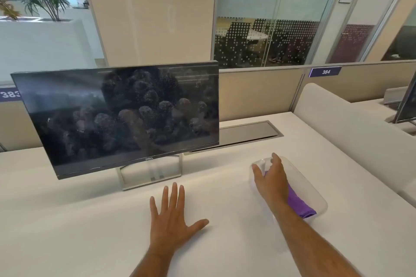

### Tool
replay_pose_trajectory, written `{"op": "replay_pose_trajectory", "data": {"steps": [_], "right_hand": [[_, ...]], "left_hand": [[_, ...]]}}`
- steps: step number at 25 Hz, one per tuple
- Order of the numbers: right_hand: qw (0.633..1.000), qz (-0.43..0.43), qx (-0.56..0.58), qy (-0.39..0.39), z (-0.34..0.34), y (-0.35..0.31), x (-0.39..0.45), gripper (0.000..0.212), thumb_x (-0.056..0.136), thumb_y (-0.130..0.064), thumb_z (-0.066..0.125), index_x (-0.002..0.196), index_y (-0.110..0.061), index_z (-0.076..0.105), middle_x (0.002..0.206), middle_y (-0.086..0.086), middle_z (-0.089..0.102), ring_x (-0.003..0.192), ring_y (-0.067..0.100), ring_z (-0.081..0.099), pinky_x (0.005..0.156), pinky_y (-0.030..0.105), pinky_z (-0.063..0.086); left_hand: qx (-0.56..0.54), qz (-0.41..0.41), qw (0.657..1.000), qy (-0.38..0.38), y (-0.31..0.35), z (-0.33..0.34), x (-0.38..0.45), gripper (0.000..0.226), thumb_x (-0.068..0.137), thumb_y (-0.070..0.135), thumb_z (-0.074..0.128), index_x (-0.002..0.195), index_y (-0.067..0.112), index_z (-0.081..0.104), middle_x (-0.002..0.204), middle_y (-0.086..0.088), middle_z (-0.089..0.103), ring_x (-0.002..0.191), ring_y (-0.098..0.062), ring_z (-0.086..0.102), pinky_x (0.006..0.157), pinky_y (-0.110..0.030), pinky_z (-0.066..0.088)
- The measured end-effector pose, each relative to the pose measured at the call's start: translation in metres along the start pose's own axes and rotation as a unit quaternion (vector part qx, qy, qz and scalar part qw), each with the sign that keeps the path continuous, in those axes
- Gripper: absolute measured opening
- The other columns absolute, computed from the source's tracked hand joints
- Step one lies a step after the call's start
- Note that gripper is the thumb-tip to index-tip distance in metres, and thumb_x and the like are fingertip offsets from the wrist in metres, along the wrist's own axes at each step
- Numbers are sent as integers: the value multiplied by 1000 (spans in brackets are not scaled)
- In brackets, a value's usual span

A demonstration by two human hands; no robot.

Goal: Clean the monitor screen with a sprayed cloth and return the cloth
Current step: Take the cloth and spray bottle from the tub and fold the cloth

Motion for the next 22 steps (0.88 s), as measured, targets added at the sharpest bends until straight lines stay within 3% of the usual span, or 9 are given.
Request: {"op": "replay_pose_trajectory", "data": {"steps": [2, 6, 11, 13, 17, 22], "right_hand": [[998, 44, 38, 9, 0, 6, 6, 56, 92, -39, 68, 138, -12, 50, 129, 11, 65, 105, 30, 63, 83, 33, 49], [999, 41, 29, 9, 6, 13, 11, 27, 96, -32, 63, 110, -10, 67, 102, 10, 74, 80, 22, 56, 72, 27, 39], [999, 25, 10, 23, 5, 14, 17, 25, 100, -27, 57, 108, -7, 69, 99, 12, 74, 78, 24, 56, 71, 28, 38], [997, 14, 22, 66, -5, 8, 15, 24, 101, -26, 55, 108, -7, 67, 98, 14, 74, 80, 29, 60, 71, 30, 40], [984, -71, 66, 152, -32, -26, 14, 18, 98, -23, 60, 105, -7, 64, 96, 13, 73, 80, 29, 63, 68, 34, 49], [968, -186, 102, 135, -26, -75, 8, 25, 94, -27, 59, 103, -4, 66, 93, 11, 71, 79, 33, 65, 66, 40, 55]], "left_hand": [[4, -2, 1000, -13, -4, 8, -5, 129, 59, 104, 3, 159, 24, -10, 165, 2, -21, 153, -24, -18, 119, -60, -13], [1, -22, 999, -24, -13, 21, -7, 127, 59, 105, 4, 158, 27, -12, 165, 4, -22, 153, -22, -21, 119, -60, -14], [10, -23, 999, -41, -13, 23, -7, 127, 56, 104, -3, 158, 30, -13, 166, 3, -22, 153, -22, -21, 118, -60, -15], [7, -22, 999, -39, -12, 21, -8, 126, 57, 104, -1, 159, 29, -11, 167, 3, -20, 153, -22, -20, 118, -60, -15], [9, -22, 999, -40, -11, 19, -9, 124, 60, 103, 2, 159, 29, -11, 167, 2, -19, 153, -23, -19, 119, -60, -15], [9, -23, 999, -41, -11, 19, -9, 124, 60, 103, 3, 159, 30, -11, 167, 3, -19, 153, -22, -20, 118, -60, -15]]}}
Point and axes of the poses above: each hand's wrist, its own x-axis towards the middle knuckle, its own z-axis out of the palm, y = z × x, the point moved 8 cm from there along x, towards the middle knuckle
